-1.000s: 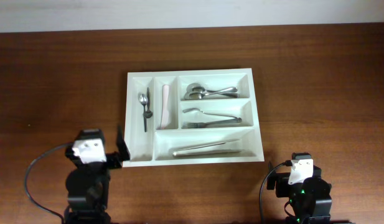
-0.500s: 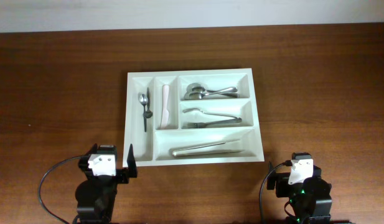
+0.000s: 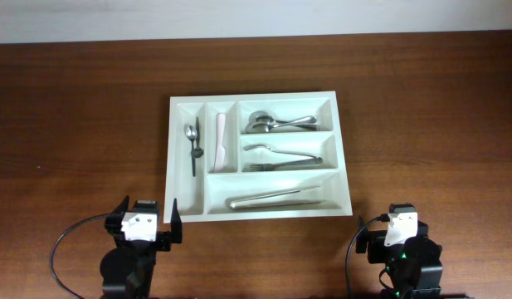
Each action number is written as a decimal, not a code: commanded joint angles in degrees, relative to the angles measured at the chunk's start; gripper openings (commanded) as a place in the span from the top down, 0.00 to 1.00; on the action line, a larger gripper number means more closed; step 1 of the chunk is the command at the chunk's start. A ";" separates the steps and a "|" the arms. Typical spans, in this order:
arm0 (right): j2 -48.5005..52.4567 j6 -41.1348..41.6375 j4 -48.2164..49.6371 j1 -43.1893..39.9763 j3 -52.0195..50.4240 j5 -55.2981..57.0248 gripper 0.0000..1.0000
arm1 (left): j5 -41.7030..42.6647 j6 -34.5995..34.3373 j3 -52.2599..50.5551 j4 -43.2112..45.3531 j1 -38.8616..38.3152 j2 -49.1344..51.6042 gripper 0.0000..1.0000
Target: Pack container
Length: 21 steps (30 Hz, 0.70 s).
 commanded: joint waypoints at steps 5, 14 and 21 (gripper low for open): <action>-0.59 0.04 -0.66 0.37 -0.31 0.11 0.01 | 0.20 1.49 -0.46 0.13 -0.20 -2.36 0.01; -0.59 0.04 -0.66 0.37 -0.31 0.09 0.01 | -2.64 1.49 -0.13 -1.27 -0.20 -2.36 0.01; -0.59 0.04 -0.66 0.37 -0.31 0.11 0.01 | -3.21 1.46 2.51 -13.94 -0.22 -2.36 0.01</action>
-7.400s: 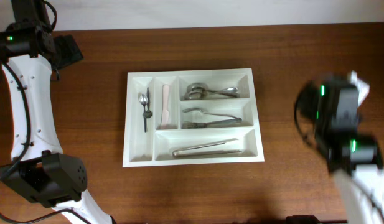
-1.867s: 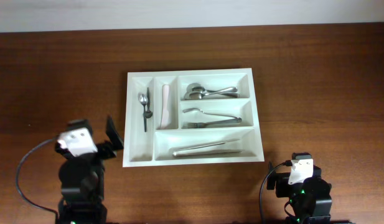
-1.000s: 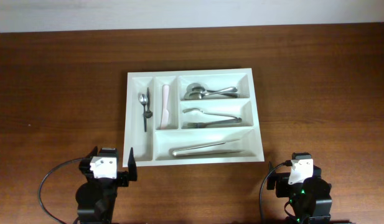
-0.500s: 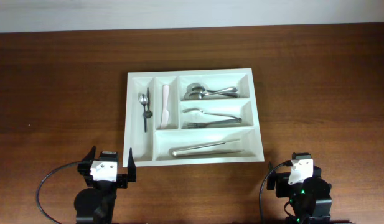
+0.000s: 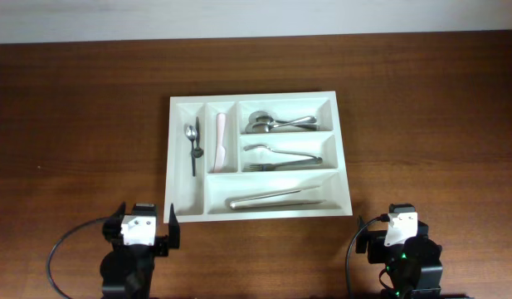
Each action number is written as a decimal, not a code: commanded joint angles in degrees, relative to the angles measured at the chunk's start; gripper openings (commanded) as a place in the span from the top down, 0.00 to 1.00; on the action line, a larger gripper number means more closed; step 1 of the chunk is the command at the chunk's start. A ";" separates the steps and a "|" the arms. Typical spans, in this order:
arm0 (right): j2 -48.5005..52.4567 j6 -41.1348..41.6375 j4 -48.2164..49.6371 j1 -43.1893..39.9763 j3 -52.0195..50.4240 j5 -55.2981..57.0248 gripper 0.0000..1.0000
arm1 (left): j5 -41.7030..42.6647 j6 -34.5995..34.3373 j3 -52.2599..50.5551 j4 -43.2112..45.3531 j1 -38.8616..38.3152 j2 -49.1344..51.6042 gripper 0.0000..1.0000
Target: Pack container
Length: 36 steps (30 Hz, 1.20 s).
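Note:
A white cutlery tray (image 5: 179, 112) lies in the middle of the table. Its far-left slot holds a small spoon (image 5: 190, 132) and a dark-handled utensil (image 5: 194, 154). A pink-white piece (image 5: 219, 141) lies in the narrow slot beside it. On the right are spoons (image 5: 272, 123) in the top slot, forks (image 5: 280, 158) in the middle slot and a long metal utensil (image 5: 272, 198) in the front slot. My left gripper (image 5: 148, 224) is open and empty, just in front of the tray's front left corner. My right gripper (image 5: 401, 237) sits near the front right; only one finger shows.
Brown wooden table (image 5: 73, 124) all around the tray. A pale wall strip runs along the far edge. Black cables loop by both arm bases at the front edge.
My left gripper has shifted slightly back toward the table's front edge, still open. The right arm and the tray's contents have not changed.

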 commanded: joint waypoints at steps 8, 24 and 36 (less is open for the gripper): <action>-0.59 0.02 -0.66 0.37 -0.31 0.09 0.01 | -0.92 0.92 1.14 -13.46 -0.20 -0.55 0.01; -0.59 0.02 -0.66 0.37 -0.31 0.09 0.01 | -0.74 0.92 1.14 -13.00 -0.20 -0.52 0.01; -0.59 0.02 -0.66 0.37 -0.31 0.09 0.01 | -0.74 0.92 1.14 -12.98 -0.20 -0.52 0.01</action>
